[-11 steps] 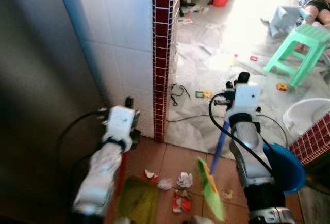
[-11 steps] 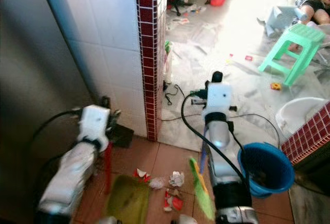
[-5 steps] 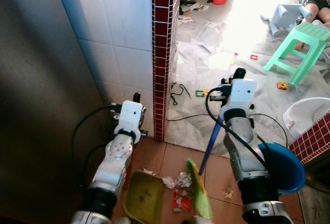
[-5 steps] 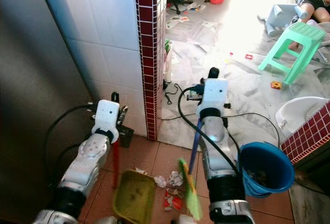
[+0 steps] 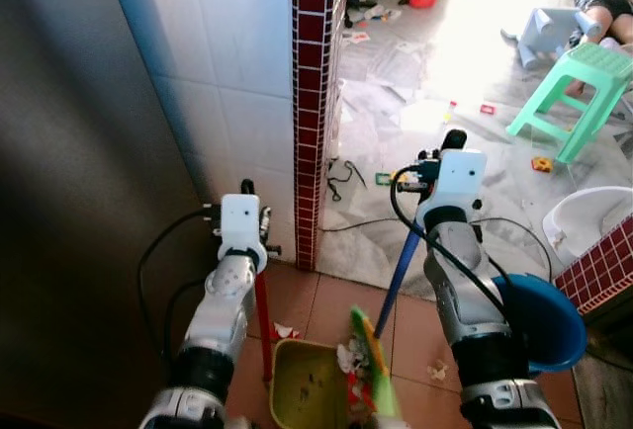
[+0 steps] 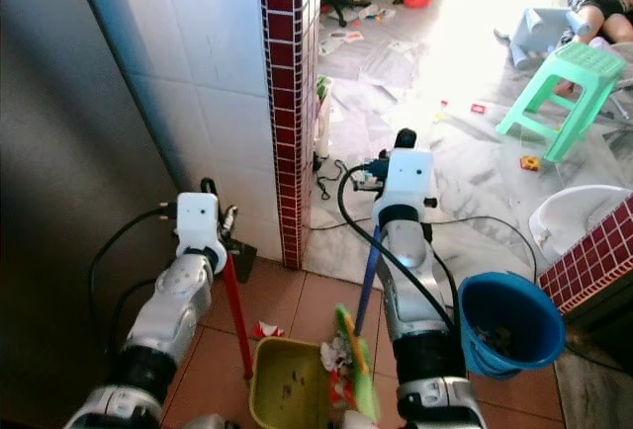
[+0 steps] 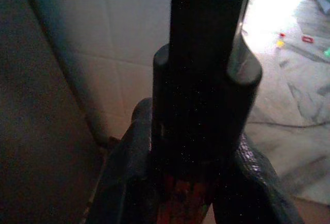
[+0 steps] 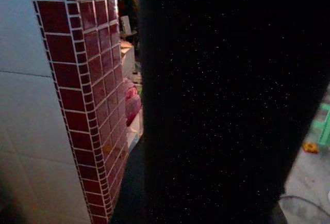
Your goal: Sweep floor
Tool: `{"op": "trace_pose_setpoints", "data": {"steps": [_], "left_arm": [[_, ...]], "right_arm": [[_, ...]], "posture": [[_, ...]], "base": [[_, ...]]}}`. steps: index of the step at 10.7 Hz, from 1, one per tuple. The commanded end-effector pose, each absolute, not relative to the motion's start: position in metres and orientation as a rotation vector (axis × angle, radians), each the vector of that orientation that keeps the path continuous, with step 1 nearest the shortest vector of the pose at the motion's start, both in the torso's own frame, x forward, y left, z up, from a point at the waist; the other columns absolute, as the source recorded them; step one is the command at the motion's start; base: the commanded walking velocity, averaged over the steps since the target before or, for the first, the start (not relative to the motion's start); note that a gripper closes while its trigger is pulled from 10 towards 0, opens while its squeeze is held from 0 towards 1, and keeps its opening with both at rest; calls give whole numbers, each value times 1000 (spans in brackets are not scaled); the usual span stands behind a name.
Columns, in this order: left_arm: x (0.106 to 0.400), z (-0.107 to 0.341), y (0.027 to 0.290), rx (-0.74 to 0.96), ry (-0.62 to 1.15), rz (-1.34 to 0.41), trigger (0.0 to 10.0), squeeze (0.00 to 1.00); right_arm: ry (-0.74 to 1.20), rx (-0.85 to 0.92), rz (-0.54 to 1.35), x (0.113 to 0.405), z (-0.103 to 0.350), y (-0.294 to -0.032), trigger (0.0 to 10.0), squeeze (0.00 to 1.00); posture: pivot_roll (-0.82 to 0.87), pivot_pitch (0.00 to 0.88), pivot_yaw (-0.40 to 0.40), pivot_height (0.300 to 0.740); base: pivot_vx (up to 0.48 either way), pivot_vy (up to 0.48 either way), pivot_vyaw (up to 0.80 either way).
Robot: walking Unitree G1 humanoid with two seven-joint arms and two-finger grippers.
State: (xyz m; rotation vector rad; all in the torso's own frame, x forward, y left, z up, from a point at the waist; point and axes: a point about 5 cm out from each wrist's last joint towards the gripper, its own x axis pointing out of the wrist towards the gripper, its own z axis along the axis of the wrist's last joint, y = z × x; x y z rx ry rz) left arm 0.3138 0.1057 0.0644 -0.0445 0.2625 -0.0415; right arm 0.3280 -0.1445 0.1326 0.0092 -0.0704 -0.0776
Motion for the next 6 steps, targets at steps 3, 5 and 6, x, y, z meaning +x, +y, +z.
{"op": "trace_pose_setpoints", "data": {"steps": [3, 5, 6], "left_arm": [[316, 62, 102, -120, 277, -12, 10000, 0], [316, 60, 105, -119, 280, 13, 10000, 0], [317, 60, 108, -120, 269, 40, 10000, 0]], "right_arm": [[14, 166, -128, 336, 135, -145, 10000, 0], [93, 243, -128, 340, 142, -141, 10000, 0], [128, 270, -95, 342, 148, -138, 10000, 0]], "posture": [[-91, 0, -1, 740], [-92, 0, 0, 740], [-97, 0, 1, 740]], "base": [[0, 0, 0], [0, 0, 0], [0, 0, 0]]}}
